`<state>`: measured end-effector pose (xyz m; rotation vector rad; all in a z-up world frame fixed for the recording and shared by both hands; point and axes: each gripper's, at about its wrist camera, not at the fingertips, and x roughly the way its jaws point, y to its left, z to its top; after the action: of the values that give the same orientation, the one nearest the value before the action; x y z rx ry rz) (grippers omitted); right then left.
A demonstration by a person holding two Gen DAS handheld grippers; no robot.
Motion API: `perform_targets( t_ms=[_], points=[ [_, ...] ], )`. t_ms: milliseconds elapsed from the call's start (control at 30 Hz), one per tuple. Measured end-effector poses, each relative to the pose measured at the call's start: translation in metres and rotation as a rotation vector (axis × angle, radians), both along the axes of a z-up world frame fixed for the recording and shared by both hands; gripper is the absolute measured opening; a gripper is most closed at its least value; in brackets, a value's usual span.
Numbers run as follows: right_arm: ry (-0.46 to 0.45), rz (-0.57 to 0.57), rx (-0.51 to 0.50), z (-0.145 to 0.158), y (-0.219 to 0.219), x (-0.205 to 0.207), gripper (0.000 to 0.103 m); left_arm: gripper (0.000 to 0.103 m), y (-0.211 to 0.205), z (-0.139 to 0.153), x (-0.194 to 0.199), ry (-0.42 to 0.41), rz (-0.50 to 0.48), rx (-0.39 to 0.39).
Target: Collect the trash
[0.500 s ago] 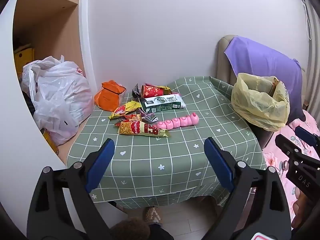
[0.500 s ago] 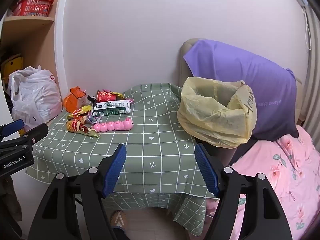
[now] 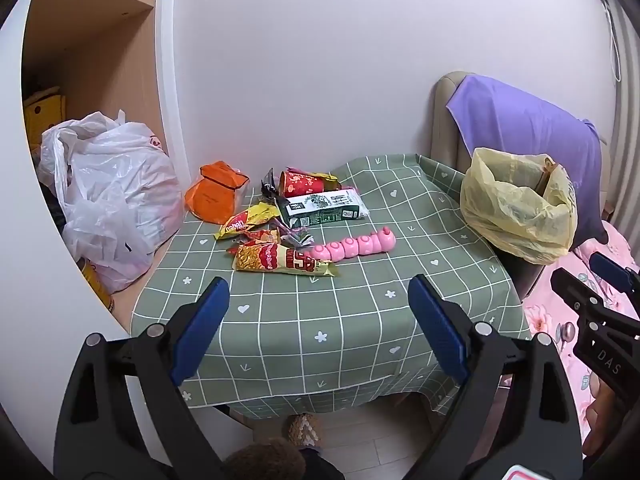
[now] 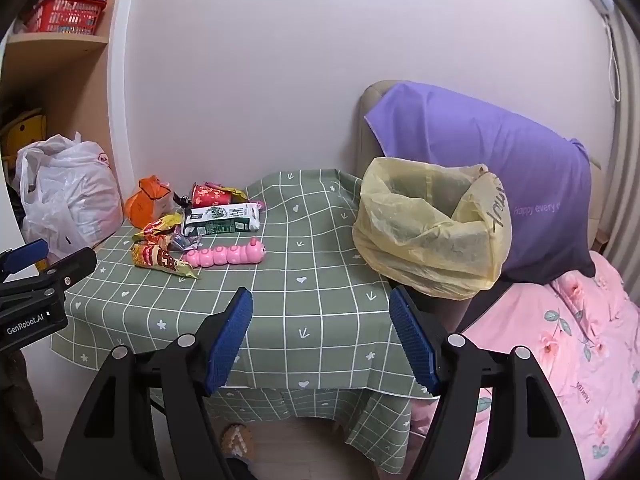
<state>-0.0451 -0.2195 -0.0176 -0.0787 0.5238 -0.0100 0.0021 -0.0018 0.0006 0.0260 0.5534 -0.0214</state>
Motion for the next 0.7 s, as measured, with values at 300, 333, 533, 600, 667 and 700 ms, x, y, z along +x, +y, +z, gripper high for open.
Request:
perform_targets(
  t_ms=[300,333,533,600,667,700],
  points=[
    [0.003,-0.001,0.007,0.0026,-0.0043,-0.0007,0.067,0.087,-0.0059,0.0002,-0.0022,0.003,-0.017,0.002],
    [0.003,-0.002,0.008,0.0024,-0.0043,-0.0009,0.067,0.087,-0.0067,0.0001,-0.0027,0.002,-0.018,0.002],
    [-0.001,-0.005,0.01,0.0023,-0.0052,-0.0028,0.067,0.087,-0.0095,0.0009,-0.0032,0.001,-0.02,0.002],
    [-0.001,-0.006,0.013,0.0022,-0.006,-0.0031,0.067,0.087,-0.0095,0.0008,-0.0033,0.002,-0.02,0.001],
    [0.001,-0.006,0.015,0.0025,-0.0062,-0.0033,0.067,0.087,-0.0098,0.0006,-0.0037,0.002,-0.019,0.0],
    [0.001,-0.005,0.014,0.0022,-0.0062,-0.0039,0.067,0.087,-0.0096,0.0004,-0.0038,0.001,-0.019,0.0]
  ],
)
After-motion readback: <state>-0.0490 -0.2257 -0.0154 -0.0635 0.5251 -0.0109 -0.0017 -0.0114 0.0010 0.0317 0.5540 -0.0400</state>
